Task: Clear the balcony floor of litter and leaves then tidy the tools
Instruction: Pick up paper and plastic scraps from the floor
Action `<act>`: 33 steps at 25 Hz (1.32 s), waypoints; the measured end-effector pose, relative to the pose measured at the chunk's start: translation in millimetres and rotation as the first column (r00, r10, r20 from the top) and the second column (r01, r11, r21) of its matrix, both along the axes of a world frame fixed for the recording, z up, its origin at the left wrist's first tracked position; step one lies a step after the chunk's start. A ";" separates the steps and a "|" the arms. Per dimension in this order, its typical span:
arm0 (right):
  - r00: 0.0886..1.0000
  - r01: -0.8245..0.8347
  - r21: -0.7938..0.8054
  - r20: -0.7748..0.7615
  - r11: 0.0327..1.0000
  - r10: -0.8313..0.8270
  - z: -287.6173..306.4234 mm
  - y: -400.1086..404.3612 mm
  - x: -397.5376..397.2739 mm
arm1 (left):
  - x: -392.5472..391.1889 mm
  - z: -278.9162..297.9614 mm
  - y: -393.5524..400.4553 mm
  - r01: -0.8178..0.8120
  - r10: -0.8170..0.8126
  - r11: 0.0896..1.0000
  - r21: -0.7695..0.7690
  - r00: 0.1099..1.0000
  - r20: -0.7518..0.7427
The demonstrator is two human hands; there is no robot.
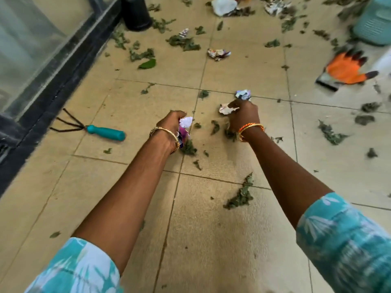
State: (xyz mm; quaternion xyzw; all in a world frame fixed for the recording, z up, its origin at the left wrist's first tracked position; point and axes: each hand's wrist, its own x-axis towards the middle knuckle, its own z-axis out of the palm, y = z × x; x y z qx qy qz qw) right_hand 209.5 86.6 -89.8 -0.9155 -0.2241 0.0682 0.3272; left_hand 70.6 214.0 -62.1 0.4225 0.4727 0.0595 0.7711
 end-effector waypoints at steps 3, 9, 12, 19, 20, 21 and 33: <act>0.975 -0.209 -0.185 0.032 0.960 0.218 -17.2 12.3 33.9 | 21.8 -4.2 5.8 -0.008 0.008 0.999 -0.035 1.000 0.001; 0.997 -0.028 -0.020 0.076 0.999 0.030 -24.9 15.1 53.3 | 49.3 -36.6 12.1 0.058 -0.057 0.998 0.019 0.997 -0.059; 0.895 0.225 0.388 -0.445 0.894 -0.033 0.9 -4.7 45.7 | 47.5 -41.2 -0.6 0.136 -0.136 0.988 0.075 0.991 -0.009; 0.850 -0.061 0.299 -0.484 0.952 0.206 29.4 -19.1 9.2 | 50.0 -22.8 -30.4 0.144 -0.163 0.968 0.207 0.984 0.077; 0.898 -0.049 0.236 -0.415 0.971 0.146 26.3 -18.7 16.5 | 50.3 -23.3 -27.8 0.102 -0.114 0.970 0.219 0.993 0.041; 0.938 -0.011 0.149 -0.341 0.989 0.062 21.4 -18.9 25.8 | 49.5 -24.6 -24.0 0.086 -0.091 0.973 0.216 0.996 0.014; 0.841 0.326 0.294 -0.524 0.898 -0.134 0.3 -21.1 50.8 | 38.5 -29.5 -21.7 0.078 -0.057 0.980 0.185 0.992 -0.114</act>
